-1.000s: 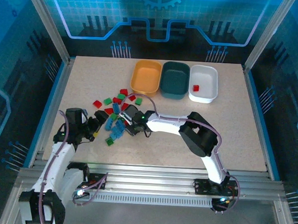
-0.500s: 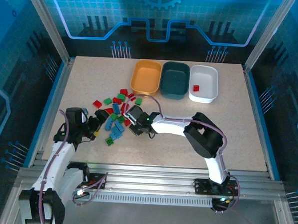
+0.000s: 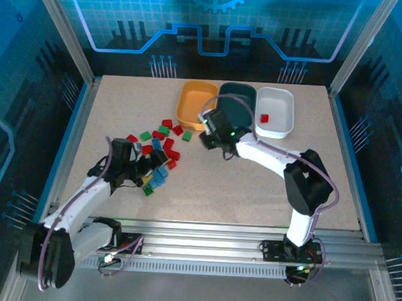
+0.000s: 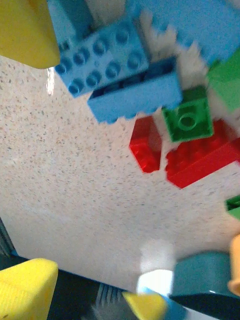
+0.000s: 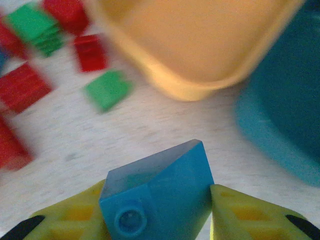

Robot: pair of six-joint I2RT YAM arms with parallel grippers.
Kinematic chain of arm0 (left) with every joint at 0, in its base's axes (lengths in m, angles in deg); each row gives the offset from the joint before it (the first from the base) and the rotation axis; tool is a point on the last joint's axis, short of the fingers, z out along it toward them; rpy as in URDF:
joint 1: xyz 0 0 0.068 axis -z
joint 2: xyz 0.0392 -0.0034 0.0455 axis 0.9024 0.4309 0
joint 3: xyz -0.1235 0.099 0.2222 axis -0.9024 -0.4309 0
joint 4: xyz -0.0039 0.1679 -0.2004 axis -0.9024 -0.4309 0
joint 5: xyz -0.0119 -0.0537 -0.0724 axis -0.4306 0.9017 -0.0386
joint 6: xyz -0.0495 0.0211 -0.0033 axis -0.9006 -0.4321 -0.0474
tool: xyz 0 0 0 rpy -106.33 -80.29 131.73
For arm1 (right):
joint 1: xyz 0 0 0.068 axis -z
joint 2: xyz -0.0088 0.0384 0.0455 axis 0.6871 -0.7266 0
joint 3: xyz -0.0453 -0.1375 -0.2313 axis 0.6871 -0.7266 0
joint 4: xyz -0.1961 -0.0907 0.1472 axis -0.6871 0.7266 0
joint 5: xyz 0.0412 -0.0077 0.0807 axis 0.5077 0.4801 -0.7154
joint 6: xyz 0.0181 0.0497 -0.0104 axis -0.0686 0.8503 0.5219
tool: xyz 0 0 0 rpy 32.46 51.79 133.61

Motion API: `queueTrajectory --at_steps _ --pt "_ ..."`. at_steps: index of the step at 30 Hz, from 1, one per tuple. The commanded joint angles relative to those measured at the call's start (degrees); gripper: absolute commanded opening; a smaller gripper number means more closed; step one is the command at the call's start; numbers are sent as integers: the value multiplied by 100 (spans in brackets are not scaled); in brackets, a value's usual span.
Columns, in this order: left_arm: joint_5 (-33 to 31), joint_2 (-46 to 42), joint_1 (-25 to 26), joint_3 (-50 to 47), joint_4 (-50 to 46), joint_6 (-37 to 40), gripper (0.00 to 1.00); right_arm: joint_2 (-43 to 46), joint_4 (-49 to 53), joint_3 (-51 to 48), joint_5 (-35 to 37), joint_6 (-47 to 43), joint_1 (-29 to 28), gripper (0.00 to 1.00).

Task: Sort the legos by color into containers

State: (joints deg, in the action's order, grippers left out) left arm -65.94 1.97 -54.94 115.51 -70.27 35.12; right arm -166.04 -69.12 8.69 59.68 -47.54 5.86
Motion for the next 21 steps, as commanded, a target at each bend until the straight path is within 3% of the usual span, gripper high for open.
queueTrajectory --at_steps 1,7,11,21 --pt "-307 347 373 520 -156 411 98 -309 295 518 -70 213 661 43" --pt "-720 630 610 780 -478 508 97 -1306 868 1766 -380 365 1427 42" --pt "-1498 535 602 903 -1166 690 98 -1852 1084 2369 -533 325 1693 44" --pt "-1947 517 451 974 -1329 733 98 -1884 1223 2859 -722 279 1878 64"
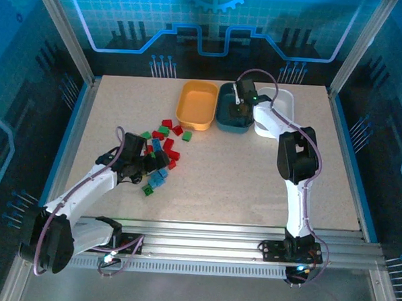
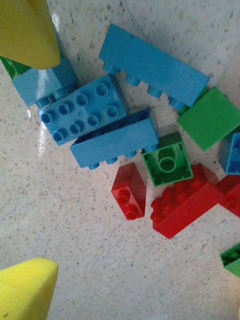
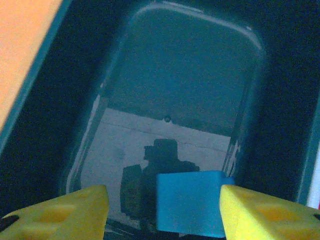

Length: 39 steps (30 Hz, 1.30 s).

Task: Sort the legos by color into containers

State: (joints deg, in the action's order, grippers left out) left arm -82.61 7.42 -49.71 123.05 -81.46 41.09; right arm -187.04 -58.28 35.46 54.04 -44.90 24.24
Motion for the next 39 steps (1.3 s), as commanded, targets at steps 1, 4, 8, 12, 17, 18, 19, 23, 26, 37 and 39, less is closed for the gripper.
queueTrajectory --at_steps 1,4,8,12,17,18,19,23,26,37,39 --pt "-278 14 -108 273 -232 122 98 285 142 140 -131 22 31 65" --pt "-387 51 -142 271 -391 -57 94 686 72 -186 -93 110 -40 65" --pt "-759 -242 -141 -74 -864 -482 88 1678 -396 -1323 27 329 -299 65" --pt "-665 -495 -21 -506 -1000 -891 84 2546 -829 -2368 -14 630 -588 65" --pt "-586 -495 265 -813 -903 -1193 79 3267 -1092 -3247 -137 886 -852 65" --pt "-557 -458 346 -870 -838 -1244 77 3346 -1124 -3346 -137 930 -896 65" --pt "-561 -399 445 -917 -792 -1286 76 3429 -1153 -3483 -141 974 -930 65" --pt "-604 -211 693 -1011 -607 -1339 68 3580 -1254 -3813 -163 1071 -999 65" --pt "-741 -94 764 -1006 -603 -1341 67 3571 -1236 -3887 -146 1079 -998 64" --pt "-1100 404 764 -936 -650 -1183 58 3666 -1307 -4063 -154 1060 -993 64" --pt "-1181 313 764 -945 -737 -1203 56 3698 -1323 -4095 -150 1059 -991 64"
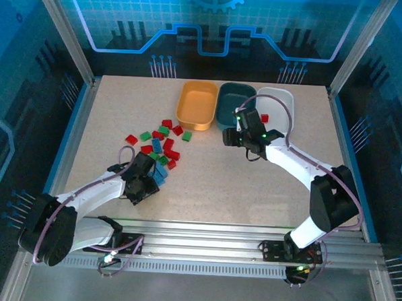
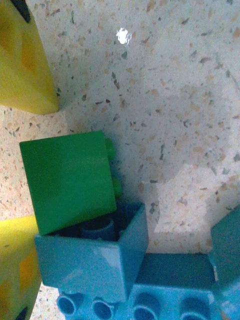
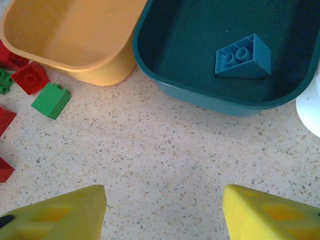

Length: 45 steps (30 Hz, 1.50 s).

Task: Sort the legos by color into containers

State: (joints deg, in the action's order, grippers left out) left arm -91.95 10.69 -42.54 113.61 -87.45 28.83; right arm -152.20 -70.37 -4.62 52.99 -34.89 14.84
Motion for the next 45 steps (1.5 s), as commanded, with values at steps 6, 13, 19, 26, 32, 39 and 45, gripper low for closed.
queueTrajectory --at_steps 6,13,19,26,32,39,45 --pt "-563 -445 24 -86 -325 39 47 332 -151 -181 -83 87 -42 64" --pt "-567 -74 -157 56 -181 311 46 555 -142 -317 -72 91 -45 64" --pt "-492 203 -198 12 12 411 44 727 -155 -497 -61 117 -44 64" --pt "-605 98 -198 82 -98 543 28 863 -184 -646 -76 158 -45 64" --pt "-530 -624 -165 317 -681 579 21 1074 -197 -763 -144 193 -45 64" --pt "-419 -1210 -41 1243 -1478 814 18 1159 -203 -810 -140 201 -44 64" --pt "-148 185 -40 2993 -1032 1561 17 1286 -248 -1062 -33 324 28 64"
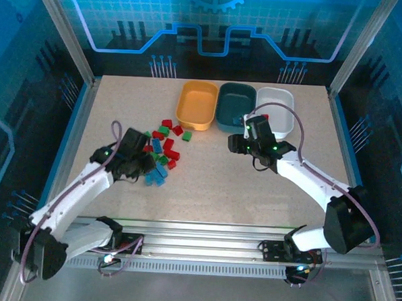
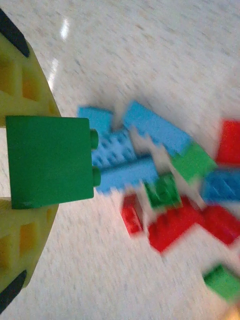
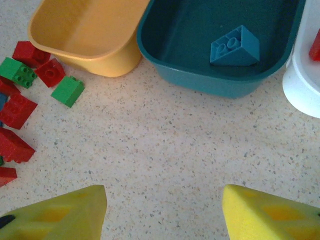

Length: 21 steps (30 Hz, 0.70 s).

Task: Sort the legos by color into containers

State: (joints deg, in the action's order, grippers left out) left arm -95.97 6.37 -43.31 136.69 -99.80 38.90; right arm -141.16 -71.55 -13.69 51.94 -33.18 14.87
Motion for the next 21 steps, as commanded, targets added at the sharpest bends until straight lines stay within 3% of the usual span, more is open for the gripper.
queueTrajectory --at_steps 1,8,13,18,21 --pt "393 1005 32 1032 411 687 17 212 -134 -228 73 199 47 64" --pt "1167 3518 19 3402 1461 1503 13 598 30 -759 246 533 244 64" --pt "1237 5199 -89 4990 1456 1885 12 1047 62 -1130 237 712 392 64" --pt "1537 6537 -306 6522 947 1736 11 1257 141 -1256 205 699 520 65" --pt "1546 6910 -315 7049 741 1749 18 1313 156 -1257 157 677 589 65"
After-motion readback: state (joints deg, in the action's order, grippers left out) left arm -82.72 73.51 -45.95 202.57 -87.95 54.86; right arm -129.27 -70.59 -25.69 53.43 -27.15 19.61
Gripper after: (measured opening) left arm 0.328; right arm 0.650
